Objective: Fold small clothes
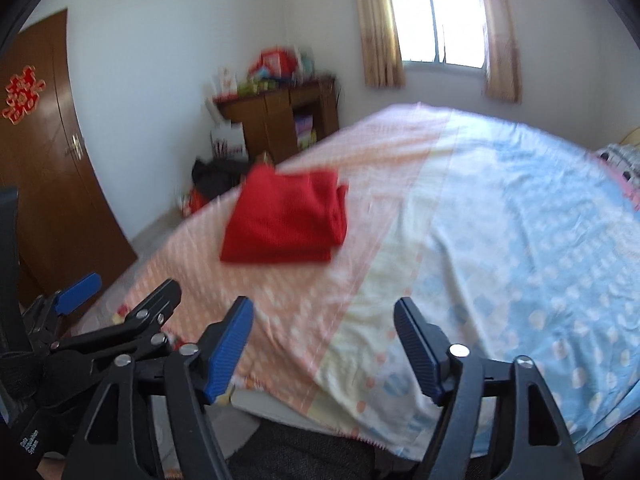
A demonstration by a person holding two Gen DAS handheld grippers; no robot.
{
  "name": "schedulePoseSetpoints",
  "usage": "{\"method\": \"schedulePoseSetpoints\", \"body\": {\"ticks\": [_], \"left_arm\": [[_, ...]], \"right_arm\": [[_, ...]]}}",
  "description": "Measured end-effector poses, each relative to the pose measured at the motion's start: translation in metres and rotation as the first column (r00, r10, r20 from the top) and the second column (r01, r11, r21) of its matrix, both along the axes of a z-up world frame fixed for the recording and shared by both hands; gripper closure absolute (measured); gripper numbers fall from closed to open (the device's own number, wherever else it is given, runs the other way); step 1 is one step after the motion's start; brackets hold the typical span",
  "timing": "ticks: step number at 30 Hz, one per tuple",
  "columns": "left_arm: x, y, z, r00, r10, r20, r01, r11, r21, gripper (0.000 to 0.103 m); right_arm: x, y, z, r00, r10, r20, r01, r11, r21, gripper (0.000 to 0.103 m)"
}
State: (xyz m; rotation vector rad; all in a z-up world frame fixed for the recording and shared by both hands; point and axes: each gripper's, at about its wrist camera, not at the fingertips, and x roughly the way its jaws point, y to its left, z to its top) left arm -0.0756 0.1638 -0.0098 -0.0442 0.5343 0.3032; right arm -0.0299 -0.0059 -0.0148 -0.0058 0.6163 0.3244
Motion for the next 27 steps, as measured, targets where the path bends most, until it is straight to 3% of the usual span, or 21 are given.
{"method": "schedulePoseSetpoints", "body": {"ticks": [5,7,10,12,14,15,22,27], "left_arm": [[-0.018,-0.003,0.025,0.993,0.001,0.119,-0.006,0.999,0.046,0.000],[-0.023,-0.003,0.030,0.987,0.007,0.160,-0.015,0.999,0.052,0.000],[-0.031,-0.002,0.035,0.972,0.016,0.236,-0.029,0.998,0.054,0.000],[-0.034,-0.003,0.036,0.966,0.004,0.257,-0.018,0.999,0.051,0.000],[-0.035,-0.006,0.038,0.965,-0.007,0.264,-0.008,0.999,0.053,0.000],[-0.036,-0.008,0.038,0.964,-0.011,0.267,-0.005,0.998,0.056,0.000],[-0.040,-0.018,0.038,0.957,-0.036,0.288,0.010,0.996,0.090,0.000],[-0.034,-0.023,0.032,0.970,-0.018,0.241,-0.008,0.994,0.108,0.000]], "right_arm": [[-0.031,-0.012,0.036,0.977,-0.052,0.207,0.041,0.997,0.059,0.022],[-0.035,-0.014,0.039,0.970,-0.057,0.235,0.042,0.997,0.067,0.016],[-0.051,-0.015,0.048,0.939,-0.071,0.337,0.047,0.996,0.081,0.012],[-0.066,-0.014,0.055,0.894,-0.093,0.438,0.071,0.995,0.066,0.011],[-0.069,-0.014,0.057,0.884,-0.101,0.456,0.079,0.995,0.066,0.010],[-0.075,-0.016,0.060,0.861,-0.119,0.495,0.096,0.993,0.072,0.008],[-0.073,-0.029,0.061,0.861,-0.159,0.484,0.115,0.986,0.120,0.005],[-0.067,-0.036,0.059,0.878,-0.178,0.445,0.129,0.982,0.139,0.005]]}}
